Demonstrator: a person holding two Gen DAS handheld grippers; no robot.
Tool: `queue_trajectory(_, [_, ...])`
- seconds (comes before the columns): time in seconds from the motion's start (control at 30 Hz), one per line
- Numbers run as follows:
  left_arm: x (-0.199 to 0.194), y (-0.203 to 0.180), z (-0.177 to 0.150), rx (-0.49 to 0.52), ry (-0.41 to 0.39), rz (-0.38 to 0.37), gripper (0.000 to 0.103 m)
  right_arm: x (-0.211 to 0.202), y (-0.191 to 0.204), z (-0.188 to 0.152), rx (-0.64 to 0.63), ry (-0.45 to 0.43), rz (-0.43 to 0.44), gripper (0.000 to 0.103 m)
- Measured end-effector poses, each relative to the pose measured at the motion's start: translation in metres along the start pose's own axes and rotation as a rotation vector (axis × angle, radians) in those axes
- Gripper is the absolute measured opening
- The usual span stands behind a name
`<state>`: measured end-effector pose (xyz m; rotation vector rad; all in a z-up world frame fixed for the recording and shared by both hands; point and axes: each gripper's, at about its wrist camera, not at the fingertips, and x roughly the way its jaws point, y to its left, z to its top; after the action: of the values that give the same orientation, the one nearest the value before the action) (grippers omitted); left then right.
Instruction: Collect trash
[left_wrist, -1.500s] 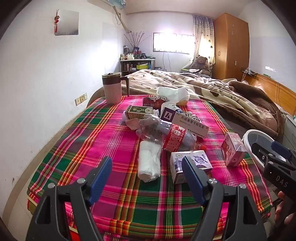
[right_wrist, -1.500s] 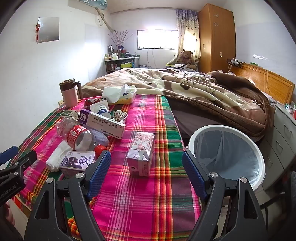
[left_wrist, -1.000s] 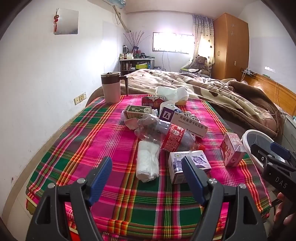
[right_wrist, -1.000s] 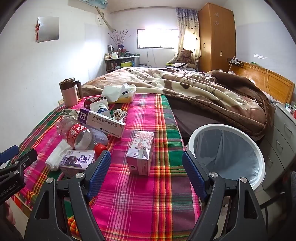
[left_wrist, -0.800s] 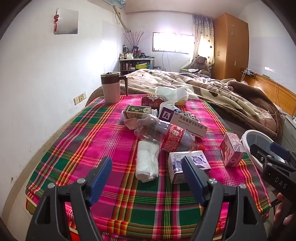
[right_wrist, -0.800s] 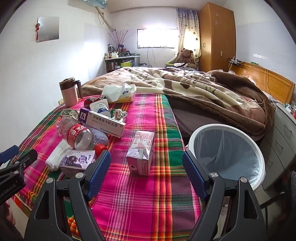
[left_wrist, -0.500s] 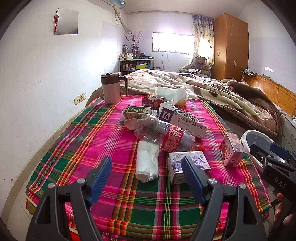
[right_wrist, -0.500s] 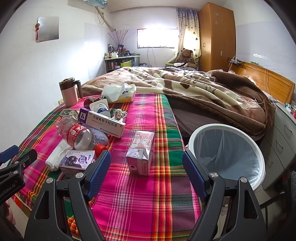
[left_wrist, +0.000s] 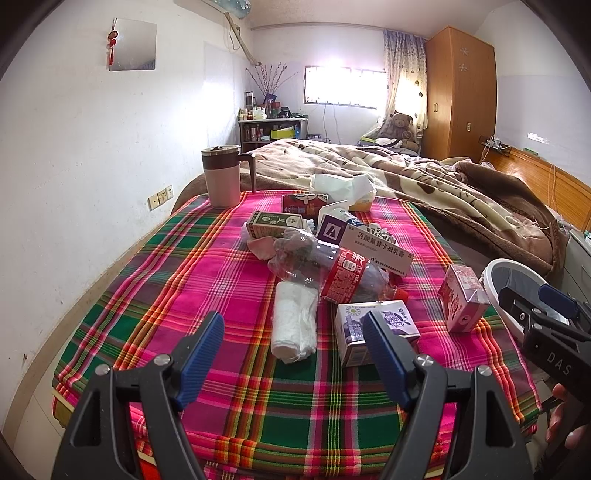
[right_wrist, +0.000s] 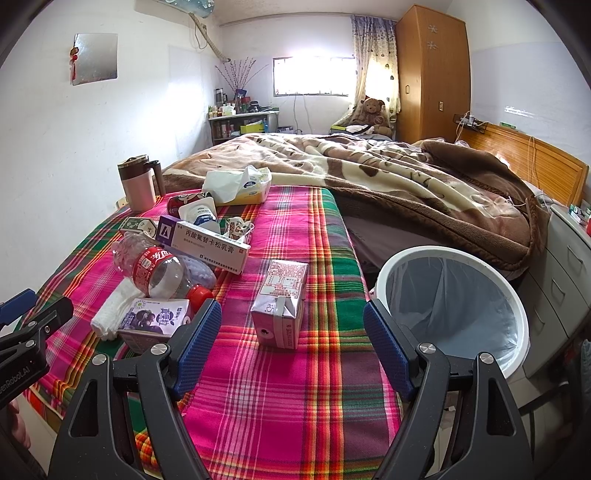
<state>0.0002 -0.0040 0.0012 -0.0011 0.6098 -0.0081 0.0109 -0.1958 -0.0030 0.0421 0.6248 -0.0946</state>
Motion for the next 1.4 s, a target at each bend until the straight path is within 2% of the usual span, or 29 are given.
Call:
queue_trajectory(0.83, [-0.0077,-0.0014,0.0064,0.001,-0.002,-0.001,0.079,-0.0008,-0.0026,-0.0004,0.006,0.000,-0.001,0.081])
queue_trajectory(1.4, [0.0004,0.0009,0.0027,0.003,0.000,0.000,0.079,0.0024,-0.0047,-0.0010,0.007,0.005,-0.004,0.081])
